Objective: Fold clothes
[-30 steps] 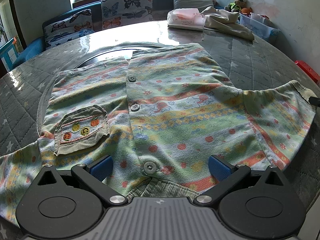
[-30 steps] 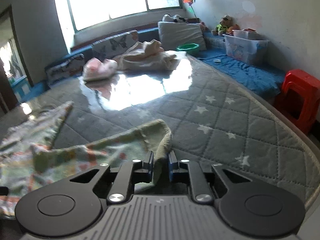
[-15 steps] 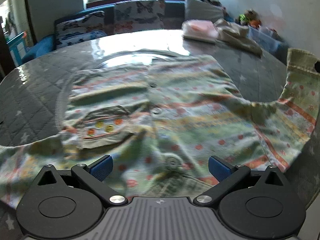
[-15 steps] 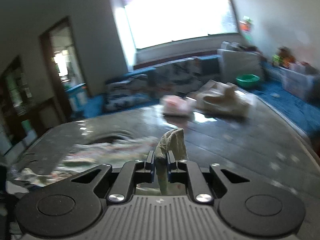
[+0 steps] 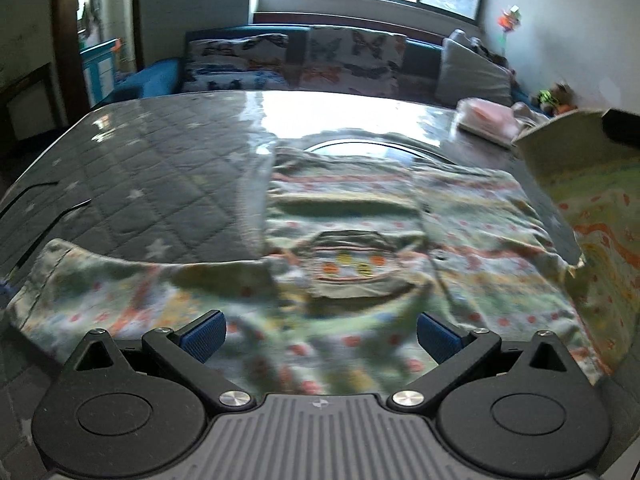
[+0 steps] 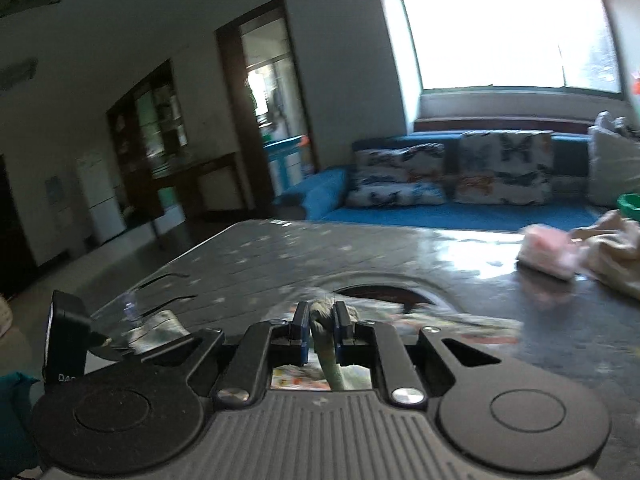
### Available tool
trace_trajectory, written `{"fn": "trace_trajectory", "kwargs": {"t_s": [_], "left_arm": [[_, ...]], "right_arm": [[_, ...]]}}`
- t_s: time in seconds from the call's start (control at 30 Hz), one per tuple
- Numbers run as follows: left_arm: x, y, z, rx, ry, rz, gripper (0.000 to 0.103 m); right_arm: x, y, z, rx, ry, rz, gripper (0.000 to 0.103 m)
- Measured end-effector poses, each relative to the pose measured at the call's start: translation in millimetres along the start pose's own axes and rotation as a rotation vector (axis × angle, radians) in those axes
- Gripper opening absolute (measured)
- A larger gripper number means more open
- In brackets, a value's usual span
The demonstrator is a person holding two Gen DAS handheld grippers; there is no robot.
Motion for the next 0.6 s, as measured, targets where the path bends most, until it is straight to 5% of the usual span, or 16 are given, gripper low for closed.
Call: {"fn": "trace_trajectory", "kwargs": {"t_s": [0.3, 0.6], "left_arm": [[-2, 5, 35, -0.08, -0.022, -0.003, 0.103], [-6, 2, 39, -0.096, -0.015, -0.022, 0.103]], "right_arm": [[57, 9, 49, -0.06, -0.1, 0.093, 0.016], [43, 17, 35, -0.103, -0.04, 0.121, 0.024]]}}
Point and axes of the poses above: each gripper's, at about its wrist camera, not at the fingertips, and x roughly the way its jaws point, z to its left, y to its underside, the point moved 4 cm from there along x, roughly the way its jaws point, and after that the axes turned 8 degrees about z, right-handed, at the moved point
